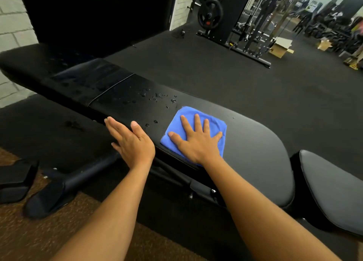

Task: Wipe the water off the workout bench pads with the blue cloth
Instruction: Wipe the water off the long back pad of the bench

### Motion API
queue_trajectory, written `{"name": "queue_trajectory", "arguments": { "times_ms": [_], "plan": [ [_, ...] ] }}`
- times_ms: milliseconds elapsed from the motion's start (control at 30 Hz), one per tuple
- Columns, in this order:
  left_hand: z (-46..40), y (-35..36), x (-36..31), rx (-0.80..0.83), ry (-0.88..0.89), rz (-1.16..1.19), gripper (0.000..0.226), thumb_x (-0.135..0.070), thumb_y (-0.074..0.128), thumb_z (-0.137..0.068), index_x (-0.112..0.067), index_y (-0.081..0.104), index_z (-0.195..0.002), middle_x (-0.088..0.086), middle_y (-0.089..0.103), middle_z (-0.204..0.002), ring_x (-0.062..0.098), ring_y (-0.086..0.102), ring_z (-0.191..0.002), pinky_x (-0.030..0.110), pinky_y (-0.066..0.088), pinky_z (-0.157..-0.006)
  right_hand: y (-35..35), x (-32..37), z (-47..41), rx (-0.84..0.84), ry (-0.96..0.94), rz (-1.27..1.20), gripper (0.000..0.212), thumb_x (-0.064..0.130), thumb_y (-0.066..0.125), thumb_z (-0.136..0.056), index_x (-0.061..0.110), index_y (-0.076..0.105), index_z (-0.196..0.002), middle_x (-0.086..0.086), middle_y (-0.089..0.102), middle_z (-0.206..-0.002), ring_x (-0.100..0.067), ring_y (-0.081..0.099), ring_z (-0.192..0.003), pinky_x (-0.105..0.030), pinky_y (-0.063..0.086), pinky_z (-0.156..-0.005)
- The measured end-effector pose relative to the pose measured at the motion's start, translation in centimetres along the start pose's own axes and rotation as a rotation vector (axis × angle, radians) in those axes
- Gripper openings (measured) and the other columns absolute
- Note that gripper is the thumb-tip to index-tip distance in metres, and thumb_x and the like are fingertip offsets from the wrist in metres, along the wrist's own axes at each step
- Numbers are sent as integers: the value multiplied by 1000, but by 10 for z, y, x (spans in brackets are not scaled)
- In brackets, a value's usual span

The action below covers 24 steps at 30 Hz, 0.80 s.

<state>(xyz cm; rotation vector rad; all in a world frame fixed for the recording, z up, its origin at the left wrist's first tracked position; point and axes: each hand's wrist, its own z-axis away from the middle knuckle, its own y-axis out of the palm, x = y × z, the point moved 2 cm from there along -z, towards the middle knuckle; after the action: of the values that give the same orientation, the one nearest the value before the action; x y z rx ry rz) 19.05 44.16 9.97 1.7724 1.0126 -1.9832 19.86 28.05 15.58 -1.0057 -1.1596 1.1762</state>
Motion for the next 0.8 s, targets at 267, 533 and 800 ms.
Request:
{"name": "queue_trajectory", "arguments": {
  "times_ms": [267,533,800],
  "plan": [
    [0,0,0,0,0,36,68,-41,24,-108,-13,-6,-162,3,-7,-171,22,11,-157,55,8,-125,9,-13,69,-6,-146,108,67,71,19,-96,50,-7,-155,6,-17,-167,-28,-15,-154,-72,-4,-113],
    [-3,5,6,-25,13,113,68,-39,28,-108,-14,-4,-162,2,-6,-172,19,7,-157,53,5,-125,6,16,12,18,-137,58,64,72,17,-95,54,-2,-154,8,-14,-168,-27,-14,-154,-77,-6,-109],
    [-3,9,12,-77,50,210,71,-39,33,-105,-13,0,-163,1,-4,-171,-5,-2,-149,41,6,-128,1,54,-91,-40,28,1,72,78,17,-90,51,5,-155,3,-7,-169,-31,-11,-154,-79,-7,-107]
  ]
}}
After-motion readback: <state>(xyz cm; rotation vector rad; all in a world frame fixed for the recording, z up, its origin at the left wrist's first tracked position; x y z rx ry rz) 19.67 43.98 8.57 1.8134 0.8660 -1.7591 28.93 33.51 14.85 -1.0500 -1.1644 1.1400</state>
